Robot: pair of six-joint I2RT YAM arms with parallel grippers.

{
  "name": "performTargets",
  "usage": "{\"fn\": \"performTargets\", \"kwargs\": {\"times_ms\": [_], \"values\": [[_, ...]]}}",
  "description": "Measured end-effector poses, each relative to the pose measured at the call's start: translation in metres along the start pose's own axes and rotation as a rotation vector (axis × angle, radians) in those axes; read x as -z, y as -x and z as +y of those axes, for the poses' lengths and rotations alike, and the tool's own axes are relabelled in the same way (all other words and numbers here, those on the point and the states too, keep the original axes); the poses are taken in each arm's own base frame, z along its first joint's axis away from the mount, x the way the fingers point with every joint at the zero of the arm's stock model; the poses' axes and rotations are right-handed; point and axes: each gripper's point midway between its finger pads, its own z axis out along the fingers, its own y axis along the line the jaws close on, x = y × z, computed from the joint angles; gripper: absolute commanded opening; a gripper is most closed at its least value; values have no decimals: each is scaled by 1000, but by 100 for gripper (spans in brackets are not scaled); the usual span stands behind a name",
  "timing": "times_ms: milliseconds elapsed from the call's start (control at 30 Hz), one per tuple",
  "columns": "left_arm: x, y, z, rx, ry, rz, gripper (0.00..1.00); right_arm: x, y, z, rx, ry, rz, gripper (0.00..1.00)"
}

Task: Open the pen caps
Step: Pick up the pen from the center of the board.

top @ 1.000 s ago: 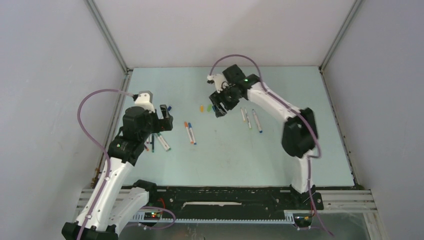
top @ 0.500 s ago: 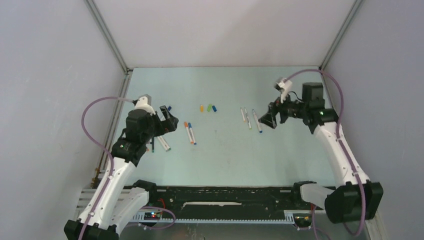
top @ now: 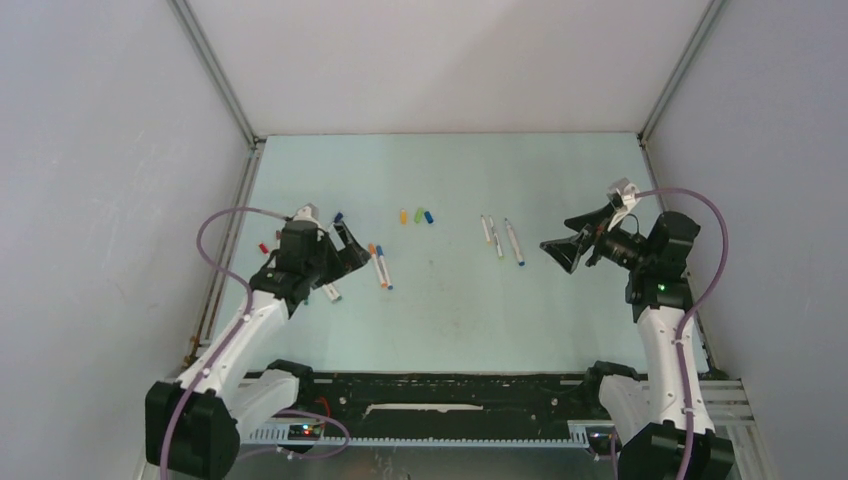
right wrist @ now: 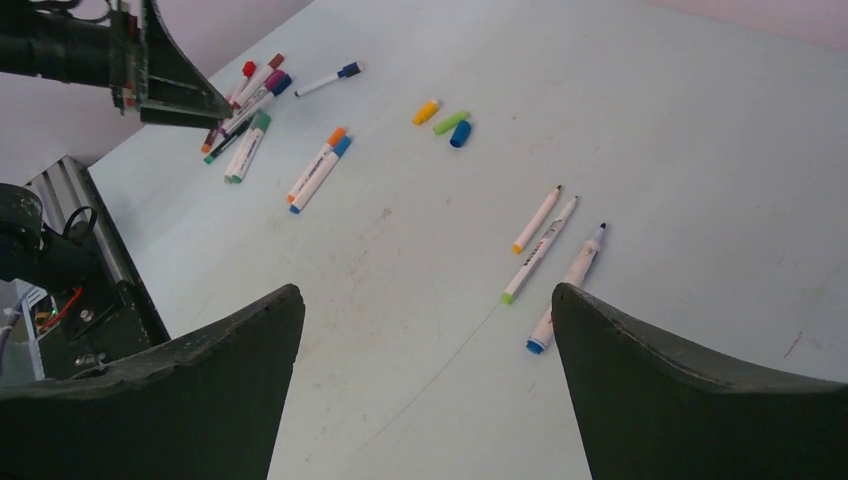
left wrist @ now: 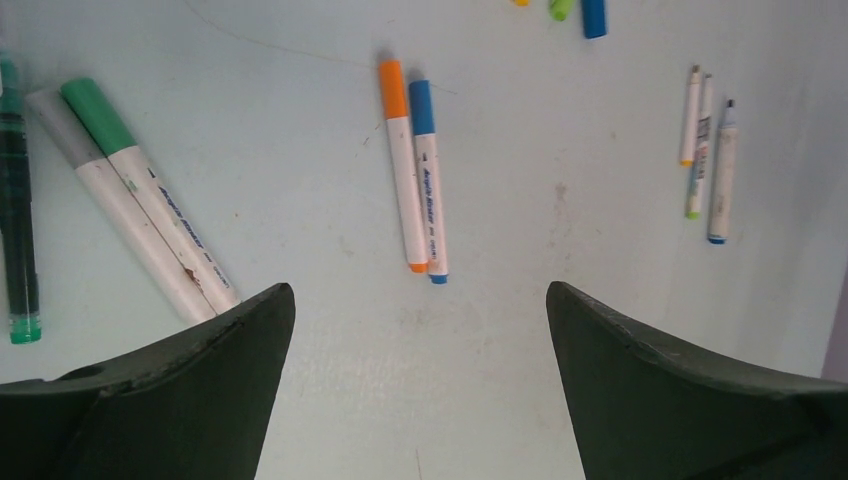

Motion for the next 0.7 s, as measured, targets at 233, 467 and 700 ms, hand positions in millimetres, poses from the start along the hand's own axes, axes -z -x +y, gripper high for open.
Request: {"fn": "performTargets", "kwargs": {"times_ms": [233,467,700], "values": [[-32,-17,13,-7,138,114,91,2,4,-2,13,-1,-15,96],[-58,-4,2,-78,245,122,80,3,4,-4,11,-9,-16,96],[-79,-6,6,-124,341,170,69,2,1,-8,-3,-11,-7,96]]}}
